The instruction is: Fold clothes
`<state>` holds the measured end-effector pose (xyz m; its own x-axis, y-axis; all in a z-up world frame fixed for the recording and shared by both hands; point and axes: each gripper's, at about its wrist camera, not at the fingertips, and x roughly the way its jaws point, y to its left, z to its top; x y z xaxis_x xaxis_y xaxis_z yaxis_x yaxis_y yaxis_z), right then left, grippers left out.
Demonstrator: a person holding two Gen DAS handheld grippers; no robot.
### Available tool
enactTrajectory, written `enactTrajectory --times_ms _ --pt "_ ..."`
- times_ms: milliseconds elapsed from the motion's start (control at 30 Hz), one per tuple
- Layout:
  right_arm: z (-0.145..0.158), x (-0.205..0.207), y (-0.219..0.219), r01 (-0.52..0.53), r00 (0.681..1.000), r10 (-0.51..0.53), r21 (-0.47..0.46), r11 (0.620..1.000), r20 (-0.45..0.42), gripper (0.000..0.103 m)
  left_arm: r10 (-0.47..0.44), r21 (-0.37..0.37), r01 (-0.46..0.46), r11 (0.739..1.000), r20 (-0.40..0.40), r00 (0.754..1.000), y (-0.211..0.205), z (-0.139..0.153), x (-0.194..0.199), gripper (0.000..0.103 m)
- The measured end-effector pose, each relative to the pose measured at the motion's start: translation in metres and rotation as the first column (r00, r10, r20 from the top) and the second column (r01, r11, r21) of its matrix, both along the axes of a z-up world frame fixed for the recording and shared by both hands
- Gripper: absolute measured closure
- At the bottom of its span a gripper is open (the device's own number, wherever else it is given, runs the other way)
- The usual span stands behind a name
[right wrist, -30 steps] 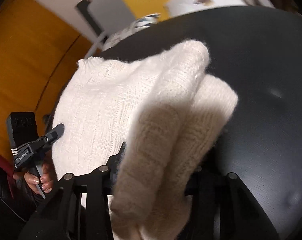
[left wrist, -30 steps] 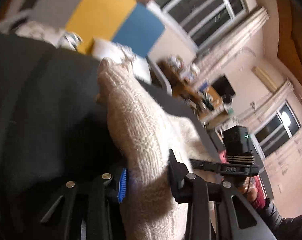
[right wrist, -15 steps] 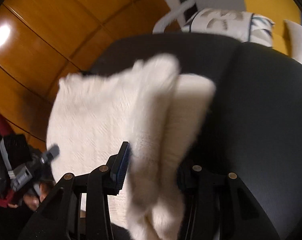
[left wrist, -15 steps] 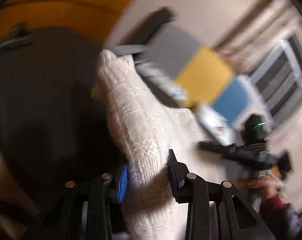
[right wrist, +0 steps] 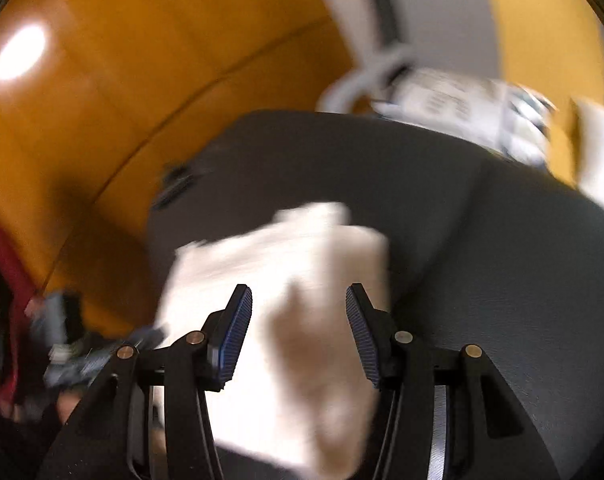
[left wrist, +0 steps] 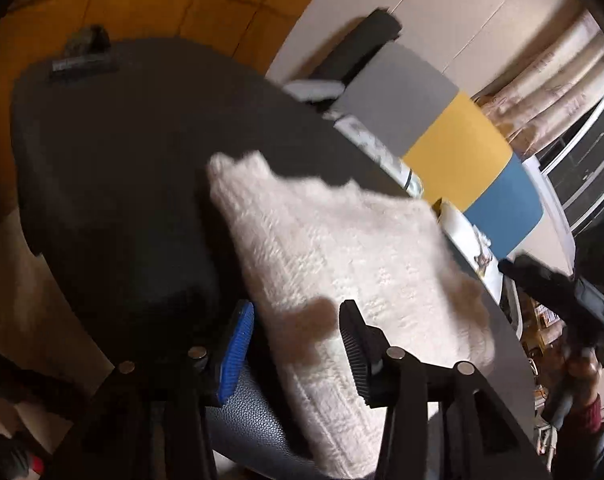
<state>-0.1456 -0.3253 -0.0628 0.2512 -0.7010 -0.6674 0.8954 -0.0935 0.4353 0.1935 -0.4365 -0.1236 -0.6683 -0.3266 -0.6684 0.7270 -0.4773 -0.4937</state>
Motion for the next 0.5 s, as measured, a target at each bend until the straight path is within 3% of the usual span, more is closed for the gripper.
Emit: enactTrajectory --times_ms 133,200,300,433,500 --pt "-0.018 0.047 -0.003 -0.129 0.989 0.133 0.067 0.989 -0.071 0.051 -0.022 -0.065 0.019 0.998 -0.035 0.999 0.001 0.008 -0.010 0.059" --pt "-0.041 0.048 -0.010 -0.075 0.992 0.087 0.128 0.989 -0.092 0.051 -0.036 -0.077 0.036 0.996 -0.002 0.999 -0.004 0.006 -0.026 0.058" --pt "-0.083 0.030 -0.017 0.052 0.996 -0.036 0.206 0.977 -0.085 0.051 -0.066 -0.062 0.074 0.995 0.120 0.991 -0.011 -0.011 -0.057 0.058" --pt "-0.109 0.015 -0.007 0.062 0.998 -0.060 0.166 0.984 -0.016 0.051 -0.058 -0.093 0.075 0.993 0.181 0.982 -0.008 -0.017 -0.063 0.056" --pt "-0.106 0.013 -0.003 0.045 0.999 -0.049 0.162 0.986 0.017 0.051 -0.048 -0.106 0.072 0.992 0.211 0.976 -0.004 -0.013 -0.060 0.055"
